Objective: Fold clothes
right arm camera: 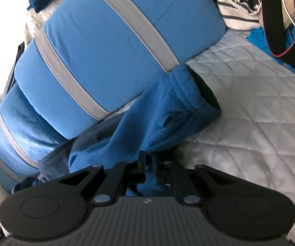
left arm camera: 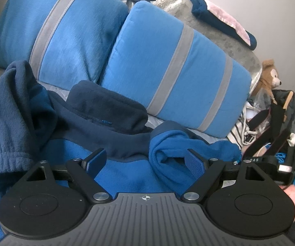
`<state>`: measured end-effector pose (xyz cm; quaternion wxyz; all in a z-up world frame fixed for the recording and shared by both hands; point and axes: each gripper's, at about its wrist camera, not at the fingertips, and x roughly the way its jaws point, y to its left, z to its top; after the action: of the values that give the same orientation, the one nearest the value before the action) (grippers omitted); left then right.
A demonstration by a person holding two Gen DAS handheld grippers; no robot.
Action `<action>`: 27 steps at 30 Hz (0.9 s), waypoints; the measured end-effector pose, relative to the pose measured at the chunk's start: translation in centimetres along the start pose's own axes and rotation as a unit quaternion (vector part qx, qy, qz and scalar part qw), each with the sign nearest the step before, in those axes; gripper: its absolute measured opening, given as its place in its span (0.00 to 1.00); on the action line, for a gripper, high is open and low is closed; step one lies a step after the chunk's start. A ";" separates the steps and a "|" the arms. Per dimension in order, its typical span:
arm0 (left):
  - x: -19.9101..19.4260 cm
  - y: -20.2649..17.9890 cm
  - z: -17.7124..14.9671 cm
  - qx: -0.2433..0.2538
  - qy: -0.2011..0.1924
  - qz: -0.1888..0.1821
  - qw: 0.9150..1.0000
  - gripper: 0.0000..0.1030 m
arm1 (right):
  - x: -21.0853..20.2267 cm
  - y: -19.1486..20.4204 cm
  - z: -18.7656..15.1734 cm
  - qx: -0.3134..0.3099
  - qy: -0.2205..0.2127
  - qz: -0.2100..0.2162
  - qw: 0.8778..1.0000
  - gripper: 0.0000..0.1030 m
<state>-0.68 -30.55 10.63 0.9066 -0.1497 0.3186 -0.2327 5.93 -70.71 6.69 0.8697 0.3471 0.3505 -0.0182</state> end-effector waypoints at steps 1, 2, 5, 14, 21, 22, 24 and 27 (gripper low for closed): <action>0.0 0.1 0.0 -0.003 0.001 -0.001 1.000 0.81 | 0.0 -0.2 -0.1 0.001 0.001 0.002 1.000 0.22; 0.0 0.1 0.0 -0.006 0.002 -0.002 1.000 0.81 | -0.1 -0.4 -0.1 0.002 0.000 0.003 1.000 0.40; 0.0 0.1 0.0 -0.009 0.003 -0.006 1.000 0.81 | -0.6 -1.2 -0.2 0.009 -0.005 0.004 1.000 0.51; 0.1 0.1 0.0 -0.014 0.006 -0.010 1.000 0.81 | -2.9 -4.6 0.8 0.094 -0.055 0.030 0.994 0.50; 0.2 0.1 0.1 -0.015 0.008 -0.007 1.000 0.81 | -2.8 -4.6 2.2 0.119 -0.067 0.052 0.989 0.48; 0.2 0.1 0.1 -0.015 0.008 -0.006 1.000 0.81 | -2.7 -4.4 2.3 0.118 -0.068 0.053 0.989 0.46; 0.2 0.2 0.1 -0.016 0.009 -0.005 1.000 0.81 | -2.2 -4.1 2.4 0.122 -0.065 0.055 0.989 0.39; 0.2 0.3 0.1 -0.018 0.008 -0.005 1.000 0.81 | -1.6 -3.9 2.5 0.127 -0.062 0.050 0.989 0.35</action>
<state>-0.40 -30.43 10.46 0.9001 -0.1650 0.3296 -0.2324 5.10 -75.55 6.67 0.8385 0.4699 0.2729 -0.0407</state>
